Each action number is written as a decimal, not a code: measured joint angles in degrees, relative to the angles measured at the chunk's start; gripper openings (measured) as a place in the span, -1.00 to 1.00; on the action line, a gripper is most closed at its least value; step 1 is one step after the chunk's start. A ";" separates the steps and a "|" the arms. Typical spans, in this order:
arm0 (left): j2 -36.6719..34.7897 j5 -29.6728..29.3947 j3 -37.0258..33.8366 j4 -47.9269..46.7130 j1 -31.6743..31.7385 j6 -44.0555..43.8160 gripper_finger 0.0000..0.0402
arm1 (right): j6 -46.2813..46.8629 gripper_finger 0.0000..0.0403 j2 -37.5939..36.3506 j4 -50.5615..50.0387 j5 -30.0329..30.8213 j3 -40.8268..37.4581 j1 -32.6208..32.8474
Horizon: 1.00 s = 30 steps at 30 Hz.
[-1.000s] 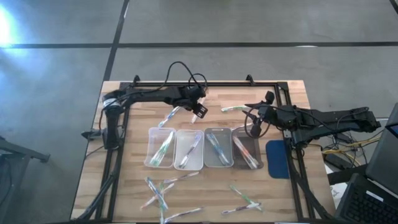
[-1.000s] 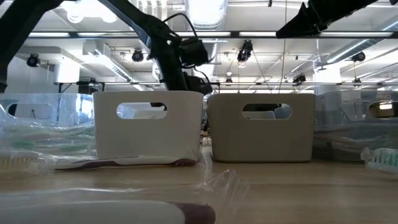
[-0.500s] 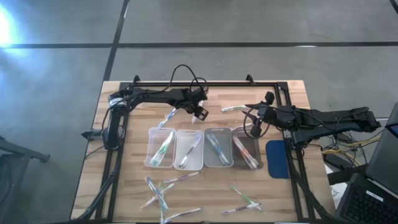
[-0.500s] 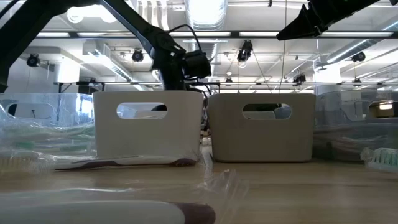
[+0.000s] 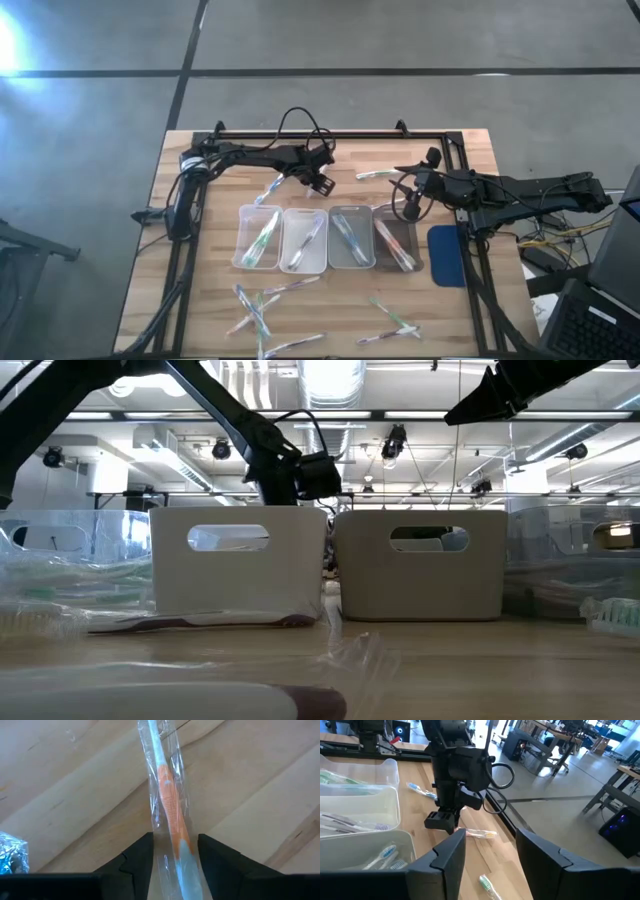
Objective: Pick & Place Toothbrushes
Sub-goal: Put the orange toothbrush into the black bin
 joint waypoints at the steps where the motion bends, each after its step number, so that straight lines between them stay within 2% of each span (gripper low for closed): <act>1: 0.00 -0.07 0.00 -0.03 -0.04 0.13 -0.26 | 0.00 -0.14 0.00 0.00 0.00 0.00 0.00; 9: 0.13 -2.19 0.00 0.63 -0.16 -0.11 -0.78 | -0.02 -0.10 0.00 0.00 0.00 0.00 0.00; 12: 0.23 -2.01 0.01 2.87 -0.16 0.29 -0.82 | -0.18 -0.13 0.00 0.00 0.00 0.00 0.00; 15: 0.12 -1.05 0.13 5.05 -0.20 1.54 -0.97 | -0.21 -0.18 0.00 0.00 0.00 0.00 -0.02; 18: -0.27 1.07 0.02 6.58 -0.14 2.83 -1.00 | -0.22 -0.24 0.00 0.01 0.00 0.00 -0.02; 30: -7.87 0.30 -0.07 5.26 -0.55 12.36 -1.00 | -0.22 -0.42 0.02 0.00 0.00 0.00 -0.02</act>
